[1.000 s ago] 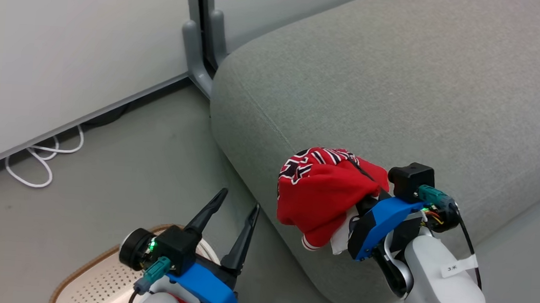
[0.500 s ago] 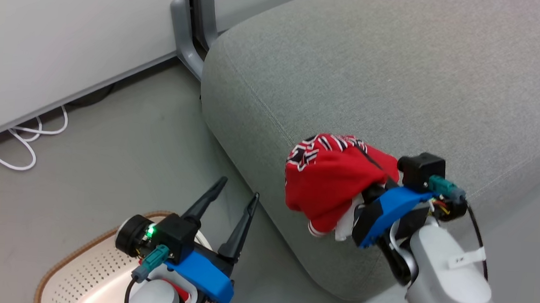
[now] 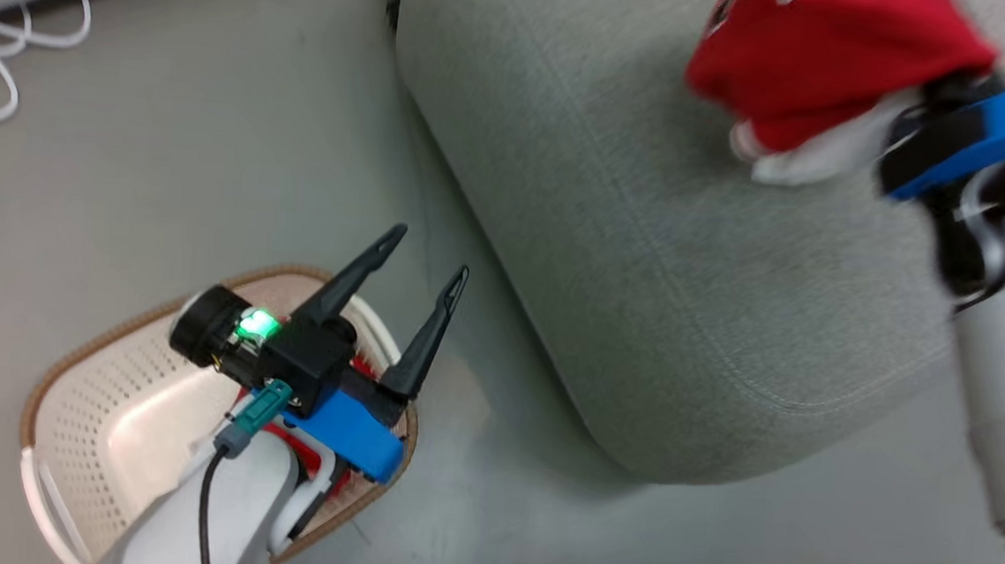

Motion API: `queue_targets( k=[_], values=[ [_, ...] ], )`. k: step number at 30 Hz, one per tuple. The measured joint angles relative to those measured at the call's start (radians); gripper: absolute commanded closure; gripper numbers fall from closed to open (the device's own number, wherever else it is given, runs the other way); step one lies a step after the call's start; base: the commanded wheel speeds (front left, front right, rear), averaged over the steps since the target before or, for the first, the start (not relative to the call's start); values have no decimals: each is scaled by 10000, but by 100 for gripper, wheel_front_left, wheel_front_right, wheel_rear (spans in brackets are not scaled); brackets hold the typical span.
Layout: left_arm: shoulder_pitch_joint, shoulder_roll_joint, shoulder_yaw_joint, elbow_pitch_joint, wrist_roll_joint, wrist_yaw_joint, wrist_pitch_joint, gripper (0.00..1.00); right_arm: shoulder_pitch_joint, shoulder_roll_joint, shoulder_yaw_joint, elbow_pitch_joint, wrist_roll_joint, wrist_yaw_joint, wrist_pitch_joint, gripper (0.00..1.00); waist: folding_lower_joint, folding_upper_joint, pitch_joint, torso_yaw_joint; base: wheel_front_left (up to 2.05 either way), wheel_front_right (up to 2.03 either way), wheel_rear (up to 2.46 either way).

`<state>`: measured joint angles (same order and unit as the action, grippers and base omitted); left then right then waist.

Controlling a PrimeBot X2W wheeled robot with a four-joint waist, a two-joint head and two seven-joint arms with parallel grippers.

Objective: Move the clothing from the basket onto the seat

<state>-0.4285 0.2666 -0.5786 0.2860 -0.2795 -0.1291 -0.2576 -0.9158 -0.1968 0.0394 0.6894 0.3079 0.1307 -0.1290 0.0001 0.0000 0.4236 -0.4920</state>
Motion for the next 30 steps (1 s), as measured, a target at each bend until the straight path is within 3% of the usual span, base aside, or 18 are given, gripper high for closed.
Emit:
queue_targets(
  k=[9, 19, 27, 28, 29, 30],
  values=[
    [-677, 662, -44, -1129, 316, 6, 389, 0, -1371, -1806, -2096, 589, 454, -2, -500, 100, 1, 0, 1964, 736, 0, 0, 0],
    [-874, 888, 92, -1843, 433, 278, 713, 0, -1424, -2094, -2606, 1739, 570, 0, -966, 100, 1, 0, 3389, 1431, 0, 0, 0],
    [-854, 1011, 146, -1847, 328, 416, 727, 0, -1276, -1818, -2711, 2094, 334, 0, -1206, 100, 0, 0, 3458, 1362, 0, 0, 0],
    [-854, 1011, 151, -1845, 305, 420, 727, 0, -1254, -1751, -2742, 2142, 293, 0, -1239, 79, -1, 0, 3435, 1351, 0, 0, 0],
    [-853, 1009, 150, -1835, 259, 437, 727, 0, -1246, -1693, -2775, 2190, 253, 0, -1244, 25, 0, 0, 3408, 1344, 0, 0, 0],
    [-853, 1001, 144, -1822, 245, 441, 727, 0, -1246, -1657, -2834, 2232, 251, 0, -1248, 0, 0, 0, 3381, 1344, 0, 0, 0]
  ],
)
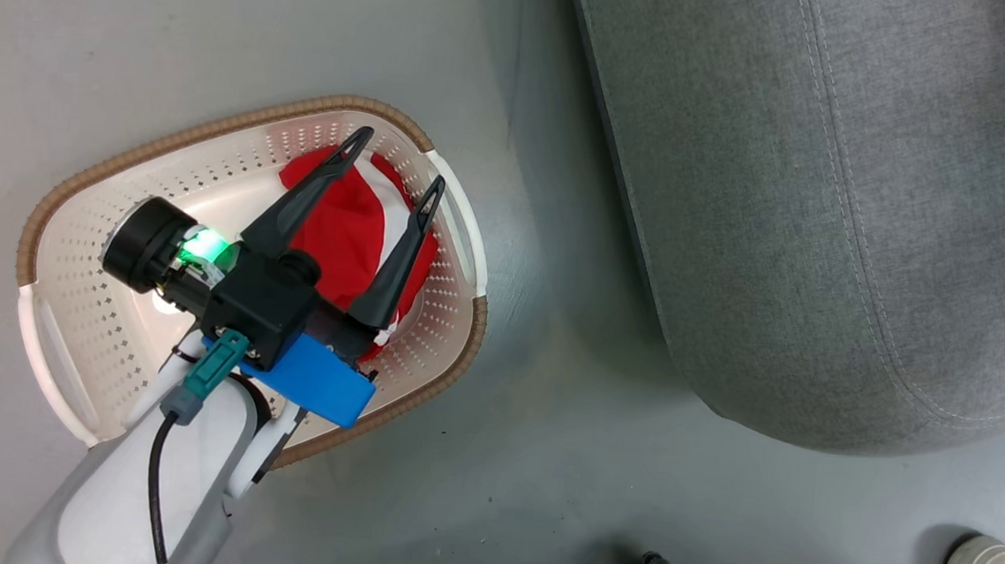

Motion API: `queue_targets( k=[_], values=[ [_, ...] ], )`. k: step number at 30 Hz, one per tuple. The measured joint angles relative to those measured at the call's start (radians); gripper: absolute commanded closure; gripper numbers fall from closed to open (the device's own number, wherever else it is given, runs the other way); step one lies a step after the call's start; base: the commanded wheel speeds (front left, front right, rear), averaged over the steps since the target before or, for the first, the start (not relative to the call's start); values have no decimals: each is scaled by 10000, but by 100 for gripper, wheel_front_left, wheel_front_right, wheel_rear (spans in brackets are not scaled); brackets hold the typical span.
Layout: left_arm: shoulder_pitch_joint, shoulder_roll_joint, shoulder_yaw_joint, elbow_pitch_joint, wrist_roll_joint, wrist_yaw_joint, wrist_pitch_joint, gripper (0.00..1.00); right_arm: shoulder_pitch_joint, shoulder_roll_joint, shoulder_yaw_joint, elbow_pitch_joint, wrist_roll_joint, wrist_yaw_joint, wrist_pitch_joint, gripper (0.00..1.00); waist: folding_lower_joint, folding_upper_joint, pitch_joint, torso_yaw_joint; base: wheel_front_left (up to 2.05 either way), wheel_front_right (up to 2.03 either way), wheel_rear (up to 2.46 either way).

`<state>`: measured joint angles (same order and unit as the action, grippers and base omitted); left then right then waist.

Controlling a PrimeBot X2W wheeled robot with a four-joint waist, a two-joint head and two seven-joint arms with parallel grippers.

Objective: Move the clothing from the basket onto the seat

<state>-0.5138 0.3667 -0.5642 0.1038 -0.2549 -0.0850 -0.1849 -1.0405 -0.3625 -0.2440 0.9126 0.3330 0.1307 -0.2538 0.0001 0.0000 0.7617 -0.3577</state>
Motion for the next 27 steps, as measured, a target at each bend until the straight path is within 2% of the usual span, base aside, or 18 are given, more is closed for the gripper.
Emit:
queue_targets(
  k=[5, 14, 22, 27],
  values=[
    [-2, -136, -61, 140, -31, 4, -90, 0, -5, -25, -100, 157, -113, 0, -17, 0, 0, 0, -129, 33, 0, 0, 0],
    [-70, -625, -232, 880, -326, -36, -470, 0, 285, -384, 378, 368, -401, 0, 125, 0, -1, 0, -702, 245, 0, 0, 0],
    [179, -1285, -8, 1898, -757, -92, -755, 0, 1319, -635, 949, 58, -224, 0, 221, 0, -1, 0, -1800, 554, 0, 0, 0],
    [803, -1793, 627, 1998, -955, -128, -767, 0, 2436, -591, 1030, -654, -226, 0, 242, 0, -2, 1, -2674, 862, 0, 0, 0]
  ],
)
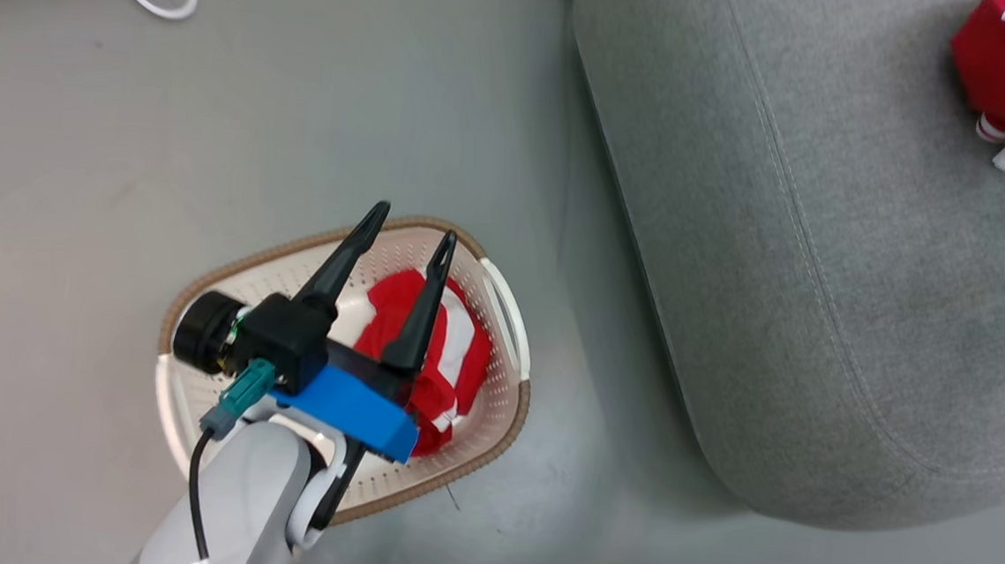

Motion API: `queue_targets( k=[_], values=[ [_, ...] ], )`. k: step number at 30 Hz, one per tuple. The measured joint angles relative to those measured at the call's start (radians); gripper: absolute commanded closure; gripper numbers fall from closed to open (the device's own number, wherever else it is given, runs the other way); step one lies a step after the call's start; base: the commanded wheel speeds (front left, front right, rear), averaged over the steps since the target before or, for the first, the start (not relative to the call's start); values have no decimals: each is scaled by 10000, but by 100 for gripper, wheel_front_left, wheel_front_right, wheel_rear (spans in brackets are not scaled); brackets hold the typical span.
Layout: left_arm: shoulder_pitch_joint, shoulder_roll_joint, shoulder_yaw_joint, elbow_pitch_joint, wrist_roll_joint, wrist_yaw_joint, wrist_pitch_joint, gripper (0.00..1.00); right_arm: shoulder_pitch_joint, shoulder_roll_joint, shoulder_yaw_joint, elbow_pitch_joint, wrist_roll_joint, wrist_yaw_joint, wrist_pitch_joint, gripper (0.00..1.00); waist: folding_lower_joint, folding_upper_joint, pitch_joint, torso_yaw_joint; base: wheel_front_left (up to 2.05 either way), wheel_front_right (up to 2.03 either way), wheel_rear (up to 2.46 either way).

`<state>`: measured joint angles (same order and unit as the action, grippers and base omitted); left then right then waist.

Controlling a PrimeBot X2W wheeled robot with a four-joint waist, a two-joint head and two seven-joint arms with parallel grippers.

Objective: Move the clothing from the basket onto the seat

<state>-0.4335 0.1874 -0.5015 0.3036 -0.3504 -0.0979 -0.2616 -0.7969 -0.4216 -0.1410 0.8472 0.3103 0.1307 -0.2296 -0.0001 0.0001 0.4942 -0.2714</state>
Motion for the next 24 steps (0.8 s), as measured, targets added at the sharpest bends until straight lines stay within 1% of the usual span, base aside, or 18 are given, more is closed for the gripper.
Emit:
queue_targets(
  k=[6, 10, 14, 19, 24],
  values=[
    [992, -451, 911, 151, 21, -84, -2, 0, 1461, 290, -215, -1308, -205, 0, 265, 0, 0, 0, -1091, 427, 0, 0, 0],
    [1618, -713, 1588, 217, 94, -119, 0, 0, 2537, 905, -364, -2422, -525, 0, 453, 0, -1, 0, -1835, 712, 0, 0, 0],
    [2127, -907, 2054, 328, 245, -178, -2, 0, 3676, 1471, -374, -3588, -871, 0, 704, 0, -2, 0, -2556, 1010, 0, 0, 0],
    [2539, -1007, 2633, 397, 403, -232, -2, 0, 4921, 2138, -299, -5108, -1189, 0, 976, 0, -2, 0, -3289, 1452, 0, 0, 0],
    [2832, -1066, 3039, 566, 560, -263, -2, 0, 6160, 2731, -382, -6343, -1404, 0, 1172, 0, -2, 0, -3876, 1998, 0, 0, 0]
  ],
)
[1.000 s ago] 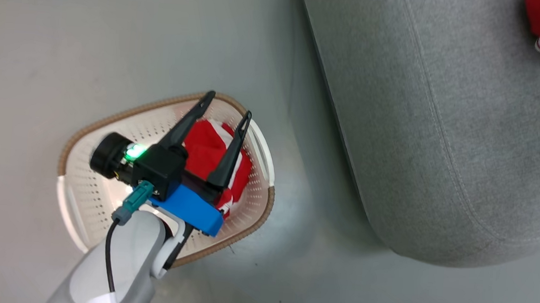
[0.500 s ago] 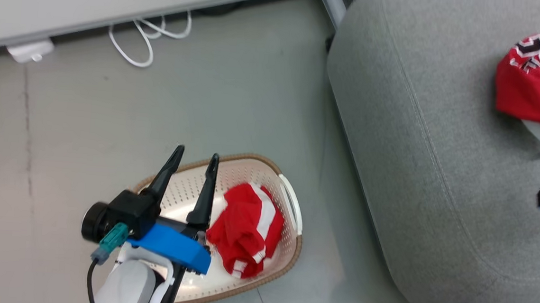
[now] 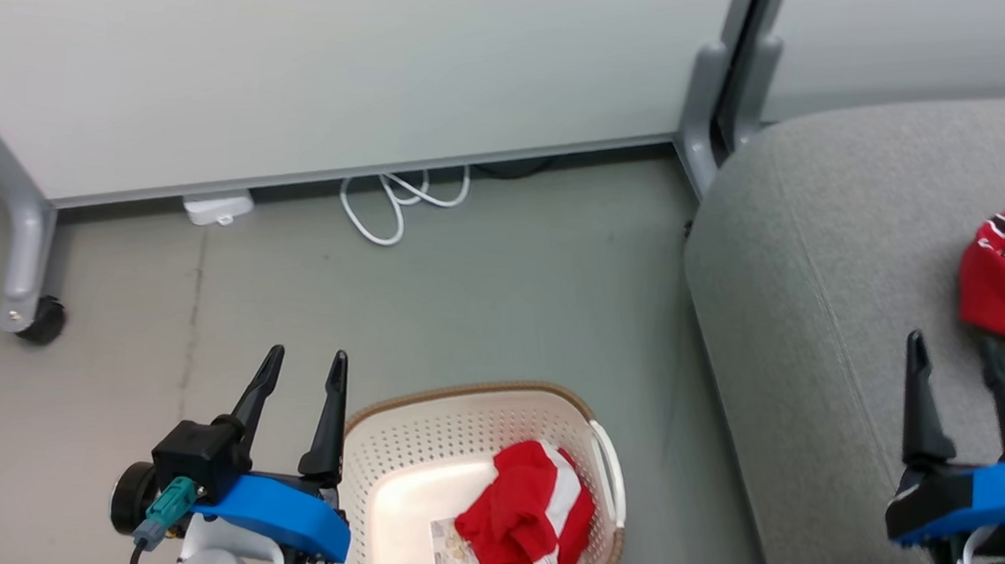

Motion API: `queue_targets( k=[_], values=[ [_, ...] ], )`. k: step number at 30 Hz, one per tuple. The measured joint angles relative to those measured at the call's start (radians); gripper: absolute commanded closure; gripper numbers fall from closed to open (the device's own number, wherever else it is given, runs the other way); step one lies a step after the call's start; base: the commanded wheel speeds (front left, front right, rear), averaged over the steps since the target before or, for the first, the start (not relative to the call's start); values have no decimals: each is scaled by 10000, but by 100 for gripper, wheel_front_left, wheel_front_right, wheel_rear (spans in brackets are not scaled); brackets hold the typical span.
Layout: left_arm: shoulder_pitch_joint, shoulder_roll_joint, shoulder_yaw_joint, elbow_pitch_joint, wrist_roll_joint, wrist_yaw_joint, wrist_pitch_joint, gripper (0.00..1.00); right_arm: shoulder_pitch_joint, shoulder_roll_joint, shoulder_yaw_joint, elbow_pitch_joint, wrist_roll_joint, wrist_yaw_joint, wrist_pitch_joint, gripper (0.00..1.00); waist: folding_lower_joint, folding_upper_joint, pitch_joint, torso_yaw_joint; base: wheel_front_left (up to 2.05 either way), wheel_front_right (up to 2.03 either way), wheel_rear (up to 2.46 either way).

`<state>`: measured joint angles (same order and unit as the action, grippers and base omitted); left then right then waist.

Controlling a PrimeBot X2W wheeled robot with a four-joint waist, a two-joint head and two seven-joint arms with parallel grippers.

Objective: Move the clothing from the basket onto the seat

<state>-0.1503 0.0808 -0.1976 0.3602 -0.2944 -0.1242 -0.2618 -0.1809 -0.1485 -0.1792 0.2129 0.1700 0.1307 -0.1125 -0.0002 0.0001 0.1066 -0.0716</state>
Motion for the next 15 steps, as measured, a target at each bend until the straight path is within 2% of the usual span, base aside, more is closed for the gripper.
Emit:
queue_targets(
  k=[7, 15],
  values=[
    [347, -40, 479, 155, 150, -17, -2, 0, 1221, 686, -58, -1047, -132, 0, 236, 0, 0, 0, -633, 746, 0, 0, 0],
    [693, 4, 765, 351, 284, -46, 0, 0, 1761, 930, 763, -1287, -180, 0, 441, 0, 1, 0, -994, 1102, 0, 0, 0]
  ],
)
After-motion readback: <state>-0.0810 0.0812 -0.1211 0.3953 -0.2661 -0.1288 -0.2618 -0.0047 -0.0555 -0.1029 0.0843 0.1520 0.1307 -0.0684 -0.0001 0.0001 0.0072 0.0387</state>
